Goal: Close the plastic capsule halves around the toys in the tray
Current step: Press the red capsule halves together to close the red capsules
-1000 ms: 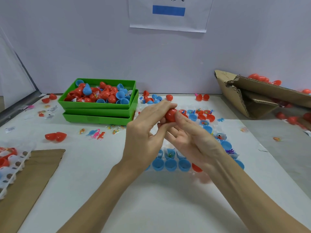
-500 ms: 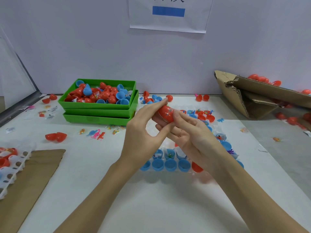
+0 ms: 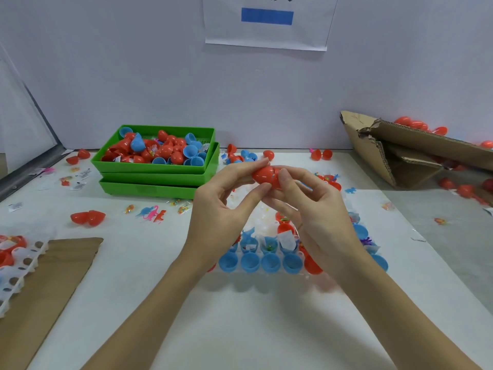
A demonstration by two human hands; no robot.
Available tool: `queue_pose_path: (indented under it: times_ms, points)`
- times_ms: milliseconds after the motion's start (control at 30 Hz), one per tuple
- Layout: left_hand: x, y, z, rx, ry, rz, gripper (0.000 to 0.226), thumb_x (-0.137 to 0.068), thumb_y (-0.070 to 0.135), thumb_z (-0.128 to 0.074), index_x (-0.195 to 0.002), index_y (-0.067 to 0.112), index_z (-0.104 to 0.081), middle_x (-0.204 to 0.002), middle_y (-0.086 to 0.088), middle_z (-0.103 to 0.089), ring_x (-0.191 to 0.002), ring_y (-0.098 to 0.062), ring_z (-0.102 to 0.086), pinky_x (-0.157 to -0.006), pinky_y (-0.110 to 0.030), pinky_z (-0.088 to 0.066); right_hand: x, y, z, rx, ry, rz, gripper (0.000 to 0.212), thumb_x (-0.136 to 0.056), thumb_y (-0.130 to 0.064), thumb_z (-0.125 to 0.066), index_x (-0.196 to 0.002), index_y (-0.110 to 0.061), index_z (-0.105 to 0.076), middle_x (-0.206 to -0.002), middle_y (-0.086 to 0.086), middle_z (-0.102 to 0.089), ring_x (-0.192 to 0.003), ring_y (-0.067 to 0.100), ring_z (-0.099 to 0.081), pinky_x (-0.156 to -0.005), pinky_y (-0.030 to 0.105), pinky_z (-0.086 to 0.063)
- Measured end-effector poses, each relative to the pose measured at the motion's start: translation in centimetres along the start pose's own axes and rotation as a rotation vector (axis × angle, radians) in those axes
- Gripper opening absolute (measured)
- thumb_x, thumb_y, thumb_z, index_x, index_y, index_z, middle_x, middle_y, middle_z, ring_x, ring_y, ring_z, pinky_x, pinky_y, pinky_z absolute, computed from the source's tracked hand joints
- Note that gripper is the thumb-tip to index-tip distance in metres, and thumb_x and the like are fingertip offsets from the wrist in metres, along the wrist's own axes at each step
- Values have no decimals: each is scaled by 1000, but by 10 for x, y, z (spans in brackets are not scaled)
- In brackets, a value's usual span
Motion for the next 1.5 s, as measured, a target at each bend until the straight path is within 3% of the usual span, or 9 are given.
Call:
queue_pose_path:
  times_ms: [167, 500, 633, 1033, 1133, 1267, 1500]
  points:
    - [1, -1, 0, -23, -8, -19, 41, -95, 10, -73, -133, 25, -67, -129, 9, -71, -124, -18, -66, -103, -24, -53, 1, -2, 2, 42, 45, 51, 37, -84, -36, -73, -116, -17, -75, -106, 4, -79, -99, 22, -76, -84, 28, -61]
    - [5, -3, -2, -49, 49, 0, 42, -92, 14, -76, -133, 17, -70, -128, 8, -73, -122, -13, -68, -103, -27, -54, 8, -4, 0, 130, 100, 161, 35, -90, -32, -68, -118, -11, -75, -104, 3, -79, -97, 19, -77, -90, 32, -61]
    - [6, -3, -3, -60, 83, -3, 41, -90, 18, -77, -131, 14, -72, -127, 6, -74, -122, -10, -68, -105, -29, -54, 9, -5, 1, 120, 121, 187, 35, -89, -30, -69, -117, -11, -76, -101, 1, -80, -94, 18, -77, -84, 24, -60]
    - [11, -2, -8, -176, 116, -44, 38, -92, 9, -77, -130, 12, -73, -126, 8, -74, -123, -4, -66, -106, -21, -50, 9, -1, 0, 164, 113, 221, 22, -98, -17, -66, -115, -9, -76, -99, 2, -80, -94, 18, -77, -84, 22, -59]
    - [9, -2, -8, -235, 118, -38, 37, -92, 13, -77, -128, 15, -74, -122, 9, -76, -114, -3, -70, -102, -22, -53, 7, -4, -1, 271, 115, 253, 18, -102, -18, -61, -109, -18, -77, -90, -3, -80, -86, 15, -78, -78, 21, -59]
    - [3, -12, -3, 100, 103, 191, 31, -92, 16, -76, -124, 20, -75, -114, 11, -78, -109, -9, -74, -94, -23, -58, 2, -4, 3, 255, 160, 183, 32, -105, -30, -53, -103, -9, -78, -84, 4, -80, -80, 21, -78, -76, 28, -63]
    - [1, -20, -10, 632, 98, 463, 36, -91, 17, -69, -125, 4, -70, -120, -14, -76, -112, -25, -74, -94, -26, -58, 1, 0, 3, 13, 129, 7, 40, -103, -38, -53, -101, -7, -77, -91, 14, -79, -87, 27, -78, -75, 26, -62]
Point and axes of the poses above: each hand's wrist, its own x-axis away from the middle knuckle, its own z-axis out of the back of the hand, y = z × x, the point moved 5 cm from there along -x, towards the middle knuckle
